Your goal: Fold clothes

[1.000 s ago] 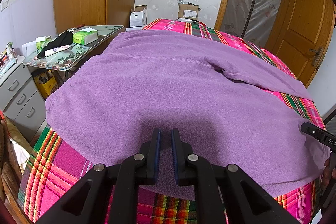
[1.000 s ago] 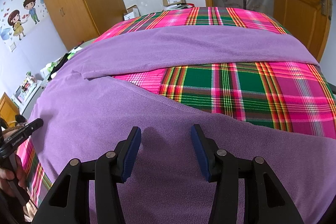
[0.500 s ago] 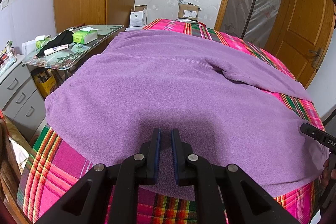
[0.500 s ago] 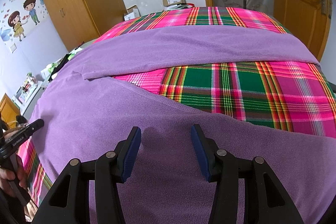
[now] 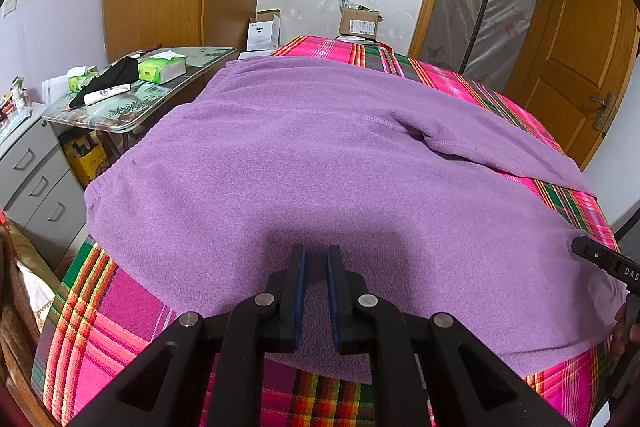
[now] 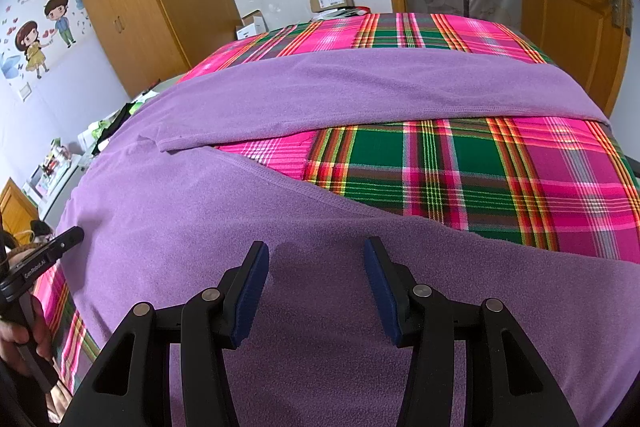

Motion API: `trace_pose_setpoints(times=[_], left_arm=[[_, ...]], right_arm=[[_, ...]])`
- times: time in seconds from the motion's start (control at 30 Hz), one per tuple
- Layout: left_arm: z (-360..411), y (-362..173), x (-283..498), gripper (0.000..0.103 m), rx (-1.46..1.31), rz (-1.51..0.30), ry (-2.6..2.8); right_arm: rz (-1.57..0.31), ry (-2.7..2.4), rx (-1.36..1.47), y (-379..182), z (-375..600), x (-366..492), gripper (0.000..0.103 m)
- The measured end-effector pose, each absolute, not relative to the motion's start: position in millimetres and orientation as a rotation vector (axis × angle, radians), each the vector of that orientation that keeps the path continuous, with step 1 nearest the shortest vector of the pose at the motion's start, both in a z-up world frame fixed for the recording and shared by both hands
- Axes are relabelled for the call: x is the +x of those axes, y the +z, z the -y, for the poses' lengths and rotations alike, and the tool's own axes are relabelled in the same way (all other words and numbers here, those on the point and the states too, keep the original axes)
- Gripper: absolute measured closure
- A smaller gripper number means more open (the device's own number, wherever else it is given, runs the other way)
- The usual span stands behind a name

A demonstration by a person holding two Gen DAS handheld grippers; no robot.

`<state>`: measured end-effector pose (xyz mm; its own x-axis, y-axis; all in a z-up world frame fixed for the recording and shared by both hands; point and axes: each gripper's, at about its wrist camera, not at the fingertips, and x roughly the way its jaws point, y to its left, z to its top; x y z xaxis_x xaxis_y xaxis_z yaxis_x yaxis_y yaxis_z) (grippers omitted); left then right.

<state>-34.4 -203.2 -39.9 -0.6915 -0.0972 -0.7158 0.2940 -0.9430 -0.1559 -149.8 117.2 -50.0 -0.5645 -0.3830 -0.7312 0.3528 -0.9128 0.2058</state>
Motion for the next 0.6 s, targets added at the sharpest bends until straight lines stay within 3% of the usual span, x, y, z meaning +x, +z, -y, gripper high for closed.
trace_pose_setpoints(times=[0.6], left_arm=[[203.1,-40.0,-35.1,0.093,1.113,-0.373,-2.677]], right_arm=[[0.045,-2.465,1.164,-49.5,-116.1,-150.0,0.051]])
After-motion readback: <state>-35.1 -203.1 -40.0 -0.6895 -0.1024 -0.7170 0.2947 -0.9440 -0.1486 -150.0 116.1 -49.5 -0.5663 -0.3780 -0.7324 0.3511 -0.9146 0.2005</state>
